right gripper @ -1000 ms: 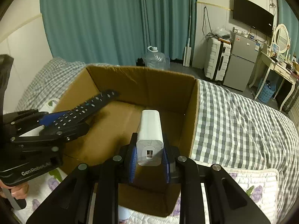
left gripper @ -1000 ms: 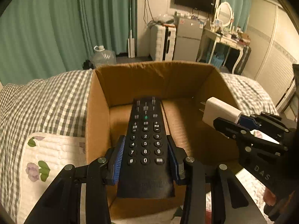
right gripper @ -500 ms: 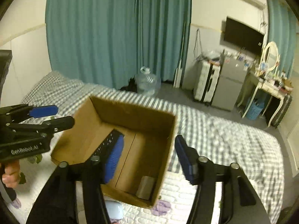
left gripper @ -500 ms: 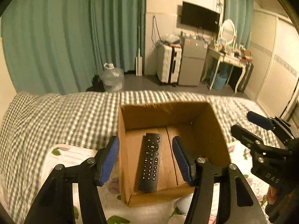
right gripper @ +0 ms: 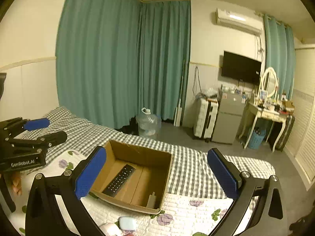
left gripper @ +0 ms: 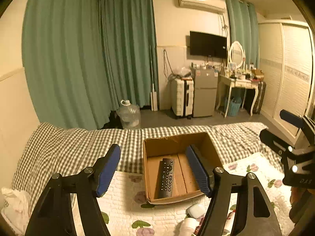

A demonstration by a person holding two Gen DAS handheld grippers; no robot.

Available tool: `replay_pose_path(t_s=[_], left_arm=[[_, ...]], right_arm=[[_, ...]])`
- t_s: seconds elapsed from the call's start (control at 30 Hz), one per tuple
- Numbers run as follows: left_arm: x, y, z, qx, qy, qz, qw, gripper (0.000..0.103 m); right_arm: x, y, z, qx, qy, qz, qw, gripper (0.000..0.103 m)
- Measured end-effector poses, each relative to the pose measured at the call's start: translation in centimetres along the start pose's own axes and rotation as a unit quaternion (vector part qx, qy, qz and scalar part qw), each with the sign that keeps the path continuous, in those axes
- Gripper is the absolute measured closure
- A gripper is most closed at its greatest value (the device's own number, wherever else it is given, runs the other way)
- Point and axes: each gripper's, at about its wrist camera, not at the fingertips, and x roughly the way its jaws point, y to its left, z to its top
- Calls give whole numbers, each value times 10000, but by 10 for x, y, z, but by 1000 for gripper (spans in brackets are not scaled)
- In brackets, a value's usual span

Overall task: Organize rigid objects
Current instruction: 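Open both tools to drop the remote and power bank into the box, then grasp the white cylindrical bottle with the left tool while the right tool grasps the red-capped bottle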

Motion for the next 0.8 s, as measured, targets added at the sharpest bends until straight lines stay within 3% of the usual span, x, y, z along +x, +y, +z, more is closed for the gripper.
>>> replay_pose_path(t_s=[0.27, 0.5, 0.57, 0.63, 0.8], left_arm=[[-47, -3, -19, 166, -809, 202, 9964, 29], [-31, -4, -46, 50, -147, 112, 9998, 29], [-27, -3, -52, 37, 26, -107, 9999, 29], [-23, -3, -59, -115, 33, -238, 9996, 29], [-6, -7, -75, -183, 200, -147, 9995, 29]], right_arm=[[-35, 14, -1, -282, -138, 35, 9995, 0], [-41, 15, -28, -447, 26, 152, 9989, 0], [-36, 13, -43, -496, 192, 174, 9984, 0], [-30, 10, -59, -548, 333, 108, 9979, 0], [-16, -3, -91, -371, 679, 19, 9970, 0]])
